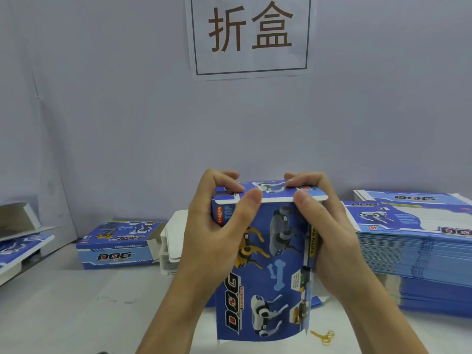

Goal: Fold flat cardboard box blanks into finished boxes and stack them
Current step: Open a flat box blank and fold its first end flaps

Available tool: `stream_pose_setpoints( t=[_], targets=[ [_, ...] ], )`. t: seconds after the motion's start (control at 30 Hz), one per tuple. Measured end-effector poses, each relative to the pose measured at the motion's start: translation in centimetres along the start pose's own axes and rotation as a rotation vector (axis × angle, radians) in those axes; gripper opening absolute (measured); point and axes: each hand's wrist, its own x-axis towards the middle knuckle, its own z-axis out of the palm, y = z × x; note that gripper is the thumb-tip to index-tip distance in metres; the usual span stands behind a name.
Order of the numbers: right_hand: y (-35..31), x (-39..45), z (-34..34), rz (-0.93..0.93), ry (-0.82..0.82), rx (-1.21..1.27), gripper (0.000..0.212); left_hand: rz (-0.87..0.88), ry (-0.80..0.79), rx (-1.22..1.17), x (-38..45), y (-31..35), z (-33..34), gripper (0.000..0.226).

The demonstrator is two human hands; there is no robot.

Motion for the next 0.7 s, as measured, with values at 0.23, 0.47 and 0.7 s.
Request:
stream_pose_setpoints(
  t=[0.23,0.47,0.7],
  targets=[
    [-0.1,-0.1,-0.3,0.027,0.025,-0.020,0.029,0.081,-0.059,0.074,0.1,-0.5,-0.2,0.030],
    [-0.1,0.0,0.2,-0.050,0.094,-0.072,0.022,0.071,-0.005,0.078,0.1,-0.8,-0.4,0.030],
    [0.2,0.1,0.5,-0.044,0.181,-0.114,0.016,0.064,0.067,0.073,0.2,-1.1,-0.1,0.022]
  ],
)
